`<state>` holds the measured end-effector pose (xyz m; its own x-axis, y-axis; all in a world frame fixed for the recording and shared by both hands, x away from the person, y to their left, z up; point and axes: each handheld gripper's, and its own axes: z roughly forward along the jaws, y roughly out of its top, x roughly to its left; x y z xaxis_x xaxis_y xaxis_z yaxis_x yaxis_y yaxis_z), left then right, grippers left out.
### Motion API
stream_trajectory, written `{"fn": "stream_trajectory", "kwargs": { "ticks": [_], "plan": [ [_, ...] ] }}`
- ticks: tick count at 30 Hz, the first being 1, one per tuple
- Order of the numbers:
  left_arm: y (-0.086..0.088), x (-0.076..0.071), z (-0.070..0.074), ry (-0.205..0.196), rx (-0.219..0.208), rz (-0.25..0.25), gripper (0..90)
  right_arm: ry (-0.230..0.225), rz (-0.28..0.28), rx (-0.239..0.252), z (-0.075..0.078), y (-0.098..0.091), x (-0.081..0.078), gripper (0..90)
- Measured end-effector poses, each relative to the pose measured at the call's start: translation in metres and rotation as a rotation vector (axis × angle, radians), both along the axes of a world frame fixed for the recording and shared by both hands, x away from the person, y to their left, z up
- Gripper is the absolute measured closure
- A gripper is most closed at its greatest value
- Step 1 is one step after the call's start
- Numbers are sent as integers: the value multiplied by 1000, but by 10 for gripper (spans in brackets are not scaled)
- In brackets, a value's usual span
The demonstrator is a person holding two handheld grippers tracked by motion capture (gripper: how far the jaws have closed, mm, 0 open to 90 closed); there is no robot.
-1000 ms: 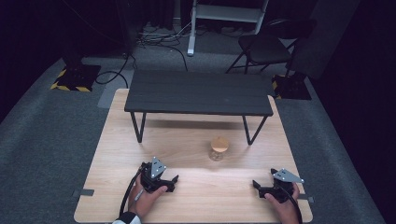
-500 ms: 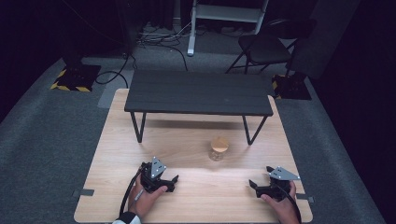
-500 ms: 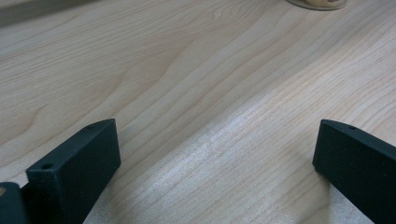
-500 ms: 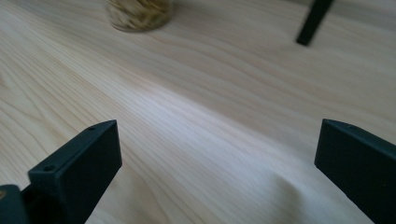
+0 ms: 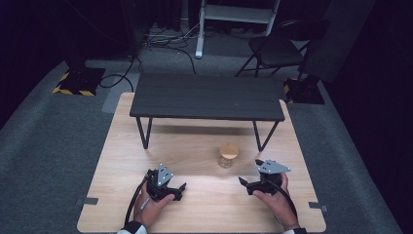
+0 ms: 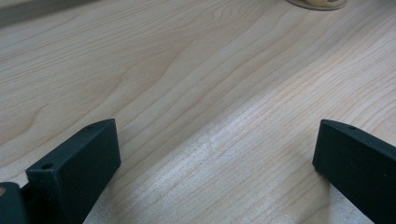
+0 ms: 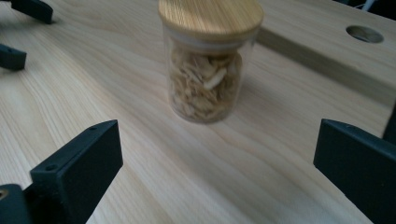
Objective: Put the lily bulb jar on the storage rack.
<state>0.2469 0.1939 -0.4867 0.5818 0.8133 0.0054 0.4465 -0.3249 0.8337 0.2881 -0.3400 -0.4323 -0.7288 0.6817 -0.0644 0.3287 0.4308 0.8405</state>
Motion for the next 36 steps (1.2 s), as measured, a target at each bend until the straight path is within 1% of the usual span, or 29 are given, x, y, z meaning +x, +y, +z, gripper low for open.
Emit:
{"fn": "stream_trajectory", "kwargs": {
  "ticks": [5,9,10,11,13,17,19,22,27,30,31,32,34,36],
  "plan": [
    [0,0,0,0,0,0,7,-6,20,-8,10,7,12,8],
    [0,0,0,0,0,-1,7,-9,36,-17,15,15,22,8],
    [0,0,0,0,0,-1,7,-9,36,-17,15,15,22,8],
    [0,0,0,0,0,-1,7,-10,47,-22,16,18,26,8],
    [0,0,0,0,0,-1,7,-8,51,-26,17,22,30,8],
    [0,0,0,0,0,-2,7,-9,61,-27,17,27,35,8],
    [0,0,0,0,0,-2,7,-7,74,-39,18,33,40,8],
    [0,1,0,0,0,-3,7,-5,79,-52,20,39,45,8],
    [0,1,0,0,0,-3,7,-3,87,-55,20,45,54,8],
    [0,1,0,0,-1,-3,6,19,85,-53,18,48,61,9],
    [0,1,0,0,-1,-3,6,19,85,-53,18,48,61,9],
    [0,1,0,1,-1,-3,6,25,81,-61,17,50,64,9],
    [0,1,0,1,-1,-3,6,31,83,-55,16,52,68,16],
    [0,1,0,1,-2,-3,6,35,91,-60,16,53,72,29]
  ]
}}
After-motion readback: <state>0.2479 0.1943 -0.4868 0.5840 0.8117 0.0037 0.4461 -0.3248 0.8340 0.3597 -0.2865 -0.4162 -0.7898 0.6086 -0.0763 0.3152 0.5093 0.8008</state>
